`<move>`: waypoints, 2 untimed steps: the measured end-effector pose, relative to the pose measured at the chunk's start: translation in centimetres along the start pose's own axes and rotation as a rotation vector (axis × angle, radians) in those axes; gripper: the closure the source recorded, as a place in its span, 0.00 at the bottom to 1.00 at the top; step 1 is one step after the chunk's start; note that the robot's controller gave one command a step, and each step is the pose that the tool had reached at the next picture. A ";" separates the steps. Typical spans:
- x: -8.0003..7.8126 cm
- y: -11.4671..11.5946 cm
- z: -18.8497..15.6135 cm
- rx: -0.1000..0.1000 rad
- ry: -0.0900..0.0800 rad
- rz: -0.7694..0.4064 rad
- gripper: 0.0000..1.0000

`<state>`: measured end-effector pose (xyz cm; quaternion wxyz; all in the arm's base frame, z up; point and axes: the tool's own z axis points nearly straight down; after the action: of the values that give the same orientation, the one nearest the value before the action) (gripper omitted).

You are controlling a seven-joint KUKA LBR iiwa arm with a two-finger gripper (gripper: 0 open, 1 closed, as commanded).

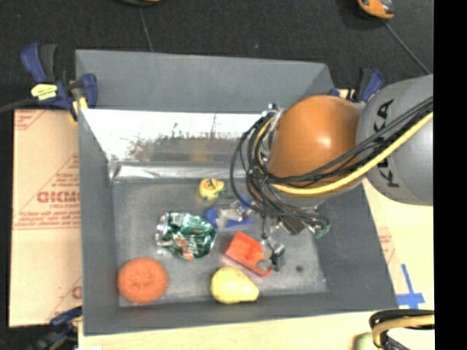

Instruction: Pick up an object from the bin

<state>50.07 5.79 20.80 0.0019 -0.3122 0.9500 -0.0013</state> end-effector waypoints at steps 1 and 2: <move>0.3 -0.5 -2.1 0.003 -0.006 0.011 0.00; -0.2 0.6 -2.5 0.003 -0.005 0.004 0.00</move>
Offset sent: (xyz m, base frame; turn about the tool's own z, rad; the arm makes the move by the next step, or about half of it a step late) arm -0.0038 0.0107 0.0260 0.0001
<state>49.87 6.40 23.27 0.0049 -0.3105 0.9506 -0.0021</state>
